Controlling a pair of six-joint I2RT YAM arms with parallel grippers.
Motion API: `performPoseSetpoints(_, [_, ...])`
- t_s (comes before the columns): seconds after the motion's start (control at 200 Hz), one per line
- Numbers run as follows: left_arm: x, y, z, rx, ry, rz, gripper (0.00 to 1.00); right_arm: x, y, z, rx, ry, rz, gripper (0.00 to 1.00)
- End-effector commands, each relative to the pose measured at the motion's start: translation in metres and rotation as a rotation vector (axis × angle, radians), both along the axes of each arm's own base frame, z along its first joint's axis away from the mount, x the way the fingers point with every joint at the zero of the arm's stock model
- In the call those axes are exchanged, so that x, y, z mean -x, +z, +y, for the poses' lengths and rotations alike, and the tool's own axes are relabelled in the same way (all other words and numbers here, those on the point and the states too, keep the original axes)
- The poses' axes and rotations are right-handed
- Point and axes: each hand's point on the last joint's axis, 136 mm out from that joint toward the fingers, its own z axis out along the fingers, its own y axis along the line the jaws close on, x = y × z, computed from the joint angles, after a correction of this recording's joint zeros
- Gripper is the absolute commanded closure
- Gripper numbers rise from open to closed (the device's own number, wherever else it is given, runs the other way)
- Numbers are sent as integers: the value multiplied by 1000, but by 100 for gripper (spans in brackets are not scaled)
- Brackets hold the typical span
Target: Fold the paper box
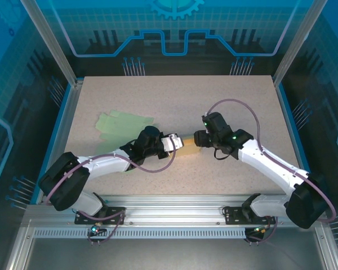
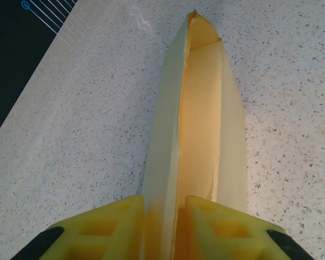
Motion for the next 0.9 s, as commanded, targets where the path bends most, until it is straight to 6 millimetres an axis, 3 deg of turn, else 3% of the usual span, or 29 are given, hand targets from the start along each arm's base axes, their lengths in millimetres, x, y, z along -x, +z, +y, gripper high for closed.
performPoseSetpoints(0.0, [7, -28, 4, -91, -10, 49, 72, -6, 8, 1, -91, -28, 39, 39])
performPoseSetpoints(0.285, [9, -30, 2, -103, -13, 49, 71, -34, -7, 13, -187, -38, 123, 33])
performPoseSetpoints(0.71, [12, -25, -3, -88, -8, 73, 63, -17, -67, 4, -143, -66, 259, 36])
performPoseSetpoints(0.895, [9, -26, -2, -88, 15, 77, 63, -12, -85, 2, -142, -75, 281, 40])
